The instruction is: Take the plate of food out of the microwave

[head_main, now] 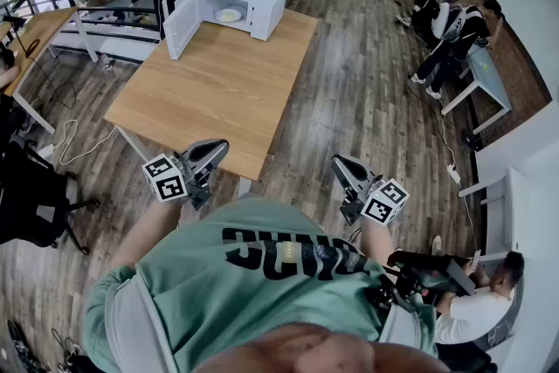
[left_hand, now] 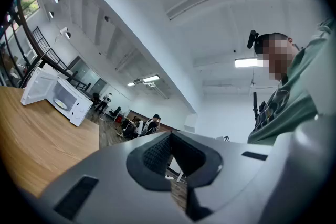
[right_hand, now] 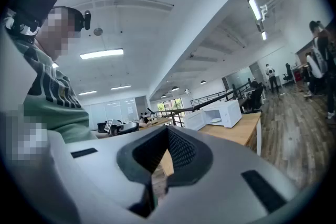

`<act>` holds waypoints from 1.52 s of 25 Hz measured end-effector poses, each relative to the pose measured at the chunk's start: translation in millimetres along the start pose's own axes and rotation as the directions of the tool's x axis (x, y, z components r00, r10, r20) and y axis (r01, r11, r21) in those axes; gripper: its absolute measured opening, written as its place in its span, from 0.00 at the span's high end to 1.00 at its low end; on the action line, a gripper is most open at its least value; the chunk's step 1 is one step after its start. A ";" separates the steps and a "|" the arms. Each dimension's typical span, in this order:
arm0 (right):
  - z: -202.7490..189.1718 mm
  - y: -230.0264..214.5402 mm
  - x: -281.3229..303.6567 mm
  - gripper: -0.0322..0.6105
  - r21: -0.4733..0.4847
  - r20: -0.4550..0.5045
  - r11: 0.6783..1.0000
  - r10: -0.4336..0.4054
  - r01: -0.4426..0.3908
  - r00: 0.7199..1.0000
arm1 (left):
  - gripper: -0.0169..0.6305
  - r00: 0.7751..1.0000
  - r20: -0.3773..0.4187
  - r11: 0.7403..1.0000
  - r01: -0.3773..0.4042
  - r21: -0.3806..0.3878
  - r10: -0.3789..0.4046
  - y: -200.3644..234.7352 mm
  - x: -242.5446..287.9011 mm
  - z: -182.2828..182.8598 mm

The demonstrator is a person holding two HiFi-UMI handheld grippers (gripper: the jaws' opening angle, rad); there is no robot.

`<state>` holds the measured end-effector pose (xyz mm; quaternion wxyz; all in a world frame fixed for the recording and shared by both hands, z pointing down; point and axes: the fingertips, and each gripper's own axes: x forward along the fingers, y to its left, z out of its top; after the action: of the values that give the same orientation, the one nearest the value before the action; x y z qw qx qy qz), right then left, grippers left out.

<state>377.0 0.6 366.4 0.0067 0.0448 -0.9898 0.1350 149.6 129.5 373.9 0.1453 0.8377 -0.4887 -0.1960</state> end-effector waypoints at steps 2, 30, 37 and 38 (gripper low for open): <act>3.2 7.3 5.8 0.94 -0.011 0.006 1.000 0.016 -0.016 1.000 | 0.97 1.000 0.005 1.000 -0.006 0.001 0.006 0.4 -5.9 4.8; -12.0 2.9 -28.5 0.94 0.048 0.051 0.998 0.026 -0.028 0.998 | 0.97 0.995 -0.054 0.996 -0.090 -0.013 0.089 -40.6 -14.0 -22.1; -21.8 -17.3 -45.2 0.94 0.036 0.038 0.998 0.047 -0.048 0.998 | 0.97 0.991 -0.040 0.992 -0.124 0.000 0.124 -60.4 -1.2 -33.7; -21.7 -18.7 -46.0 0.94 0.032 0.041 0.998 0.062 -0.063 0.997 | 0.97 0.990 -0.049 0.991 -0.136 -0.002 0.135 -63.2 0.1 -37.1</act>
<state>424.6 -7.6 391.2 -0.0181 0.0167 -0.9883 0.1506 215.3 161.6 379.1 0.1722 0.8067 -0.5402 -0.1665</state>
